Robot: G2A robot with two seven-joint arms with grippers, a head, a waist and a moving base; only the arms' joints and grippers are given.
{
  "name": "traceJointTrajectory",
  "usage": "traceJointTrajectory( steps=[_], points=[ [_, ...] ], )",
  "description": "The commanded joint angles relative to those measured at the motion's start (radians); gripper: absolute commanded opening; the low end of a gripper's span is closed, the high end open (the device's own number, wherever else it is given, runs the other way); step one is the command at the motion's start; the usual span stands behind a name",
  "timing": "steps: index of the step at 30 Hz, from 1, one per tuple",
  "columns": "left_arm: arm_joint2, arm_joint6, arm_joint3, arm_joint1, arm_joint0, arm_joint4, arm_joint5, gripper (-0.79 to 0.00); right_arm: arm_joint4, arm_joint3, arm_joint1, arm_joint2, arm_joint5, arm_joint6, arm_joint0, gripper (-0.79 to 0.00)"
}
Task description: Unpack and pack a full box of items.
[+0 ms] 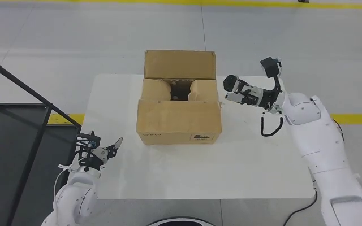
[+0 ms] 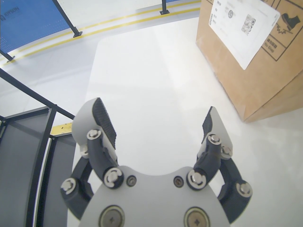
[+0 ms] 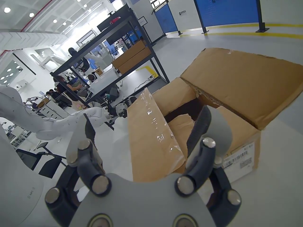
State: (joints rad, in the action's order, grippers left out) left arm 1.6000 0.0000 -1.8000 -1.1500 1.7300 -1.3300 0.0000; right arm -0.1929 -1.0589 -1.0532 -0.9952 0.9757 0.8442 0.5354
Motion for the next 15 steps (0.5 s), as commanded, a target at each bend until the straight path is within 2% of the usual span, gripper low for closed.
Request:
traceJointTrajectory(
  steps=[1, 5, 8, 15],
  points=[
    [0.0, 0.0, 0.0, 0.0, 0.0, 0.0, 0.0, 0.0, 0.0, 0.0, 0.0, 0.0, 0.0, 0.0, 0.0, 0.0],
    [0.0, 0.0, 0.0, 0.0, 0.0, 0.0, 0.0, 0.0, -0.063, -0.032, -0.003, 0.01, -0.035, -0.01, 0.028, 0.0],
    [0.0, 0.0, 0.0, 0.0, 0.0, 0.0, 0.0, 0.0, -0.162, -0.044, 0.005, 0.007, -0.085, 0.085, 0.02, 0.0],
    [0.0, 0.0, 0.0, 0.0, 0.0, 0.0, 0.0, 0.0, -0.378, -0.049, 0.015, 0.045, -0.324, 0.325, -0.033, 0.0]
  ],
)
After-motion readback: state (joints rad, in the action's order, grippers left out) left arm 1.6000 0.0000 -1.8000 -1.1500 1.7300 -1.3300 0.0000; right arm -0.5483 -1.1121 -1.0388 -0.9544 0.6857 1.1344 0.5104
